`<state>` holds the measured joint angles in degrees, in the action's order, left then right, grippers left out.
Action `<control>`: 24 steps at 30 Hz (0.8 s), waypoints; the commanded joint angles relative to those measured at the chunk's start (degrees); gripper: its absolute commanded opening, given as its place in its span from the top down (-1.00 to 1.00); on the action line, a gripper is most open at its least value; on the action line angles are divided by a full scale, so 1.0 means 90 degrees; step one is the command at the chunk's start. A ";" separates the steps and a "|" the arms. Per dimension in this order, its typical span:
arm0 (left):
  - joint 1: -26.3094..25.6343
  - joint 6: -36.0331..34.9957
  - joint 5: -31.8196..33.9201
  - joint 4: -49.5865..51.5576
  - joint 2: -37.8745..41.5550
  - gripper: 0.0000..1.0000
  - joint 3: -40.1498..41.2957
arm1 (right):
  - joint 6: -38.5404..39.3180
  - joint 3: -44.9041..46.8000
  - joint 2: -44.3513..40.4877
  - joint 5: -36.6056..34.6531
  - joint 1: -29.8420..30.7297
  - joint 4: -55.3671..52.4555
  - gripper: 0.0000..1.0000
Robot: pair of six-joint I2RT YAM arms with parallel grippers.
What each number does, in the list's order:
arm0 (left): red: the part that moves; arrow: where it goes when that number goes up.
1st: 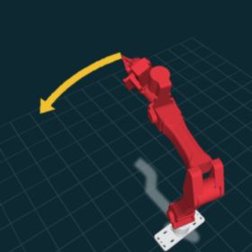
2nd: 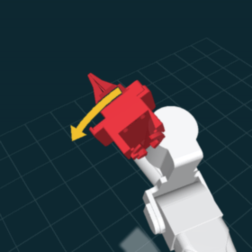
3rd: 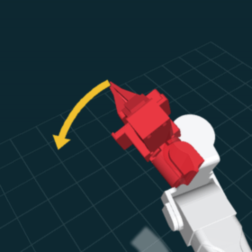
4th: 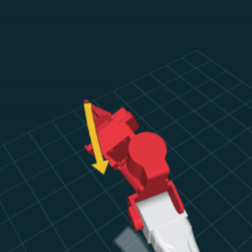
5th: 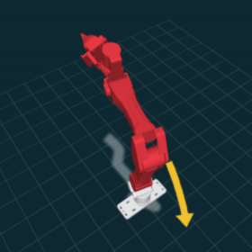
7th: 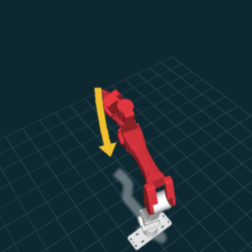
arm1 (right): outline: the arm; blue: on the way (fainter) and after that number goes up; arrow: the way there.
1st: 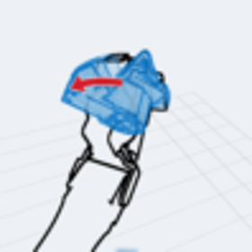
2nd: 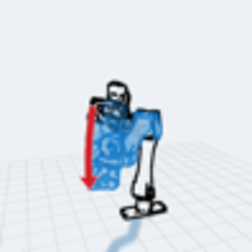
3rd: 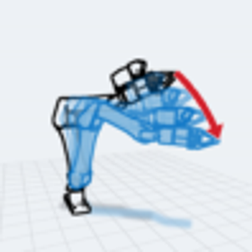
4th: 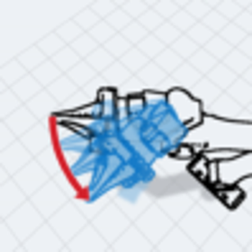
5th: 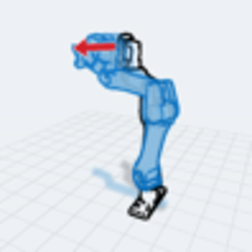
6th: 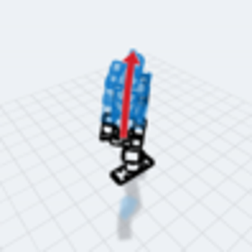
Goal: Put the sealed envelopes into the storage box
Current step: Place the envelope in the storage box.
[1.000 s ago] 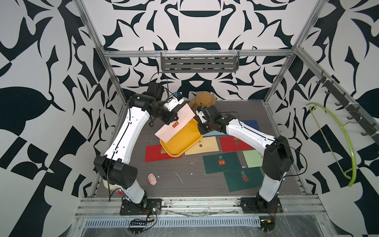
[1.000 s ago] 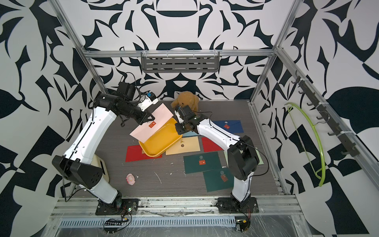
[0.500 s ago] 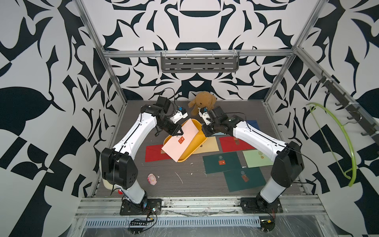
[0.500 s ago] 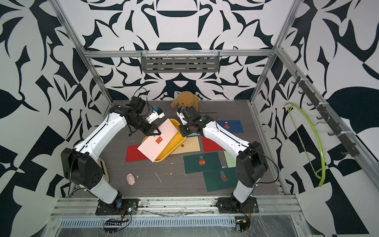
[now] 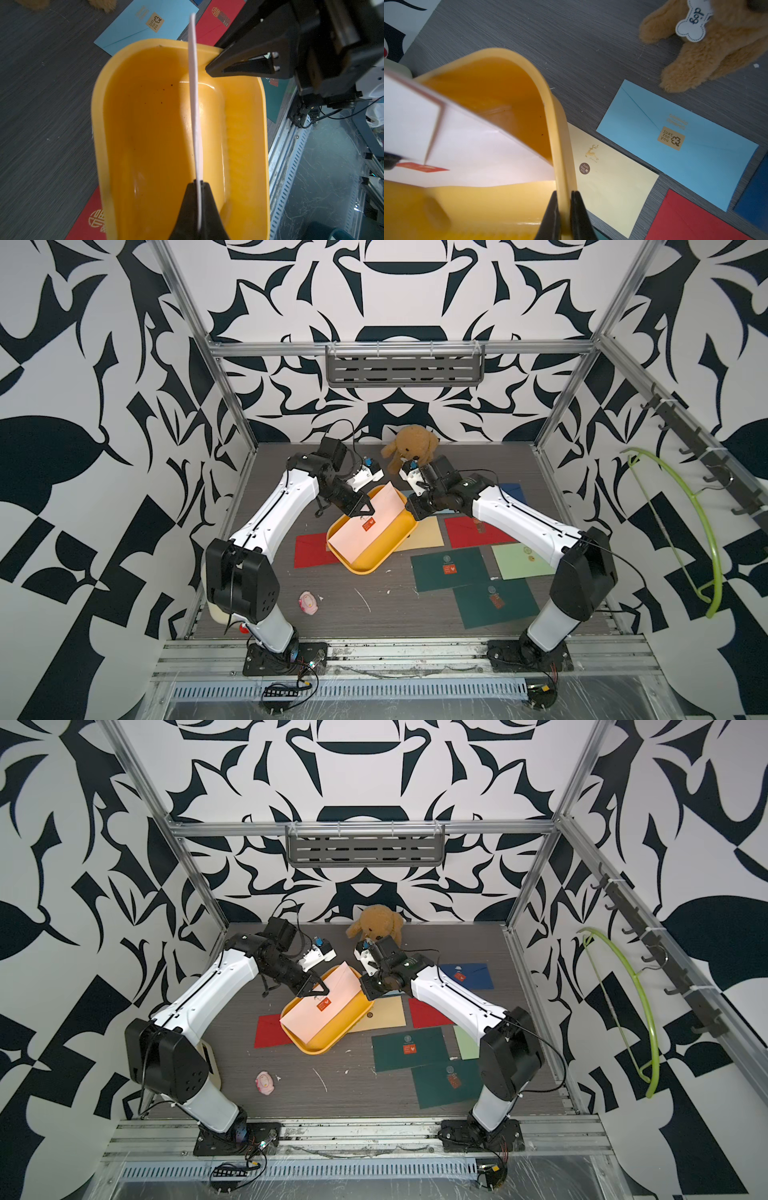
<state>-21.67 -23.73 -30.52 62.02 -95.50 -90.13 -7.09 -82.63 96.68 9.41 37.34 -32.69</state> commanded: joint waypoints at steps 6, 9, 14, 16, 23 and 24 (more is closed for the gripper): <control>-0.0048 0.0057 -0.0107 0.0072 -0.0263 0.75 0.0088 | -0.0014 -0.0018 -0.0349 0.0451 0.0090 0.0233 1.00; -0.0053 0.0167 0.0144 -0.0006 -0.0223 0.52 -0.0078 | -0.0048 -0.0013 -0.0334 0.0472 0.0096 0.0213 1.00; -0.0045 0.0555 0.0398 -0.0269 0.0030 -0.99 -0.0586 | -0.0098 0.0013 -0.0238 0.0336 0.0120 0.0154 1.00; -0.0045 0.0927 0.0917 -0.0671 0.0282 -0.99 -0.0668 | -0.0159 0.0066 -0.0208 0.0182 0.0113 0.0260 1.00; 0.0398 0.2163 0.3306 -0.2024 0.0992 -0.99 -0.0560 | -0.0918 0.0137 -0.0099 -0.0287 0.0109 0.0918 1.00; 0.0525 0.2465 0.3502 -0.2141 0.1035 -0.99 -0.0552 | -0.1065 0.0148 -0.0090 -0.0334 0.0108 0.1034 1.00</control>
<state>-19.66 -8.78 -9.17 48.99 -87.99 -94.61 -11.81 -81.03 96.68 8.03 38.04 -29.58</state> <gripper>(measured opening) 0.996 0.123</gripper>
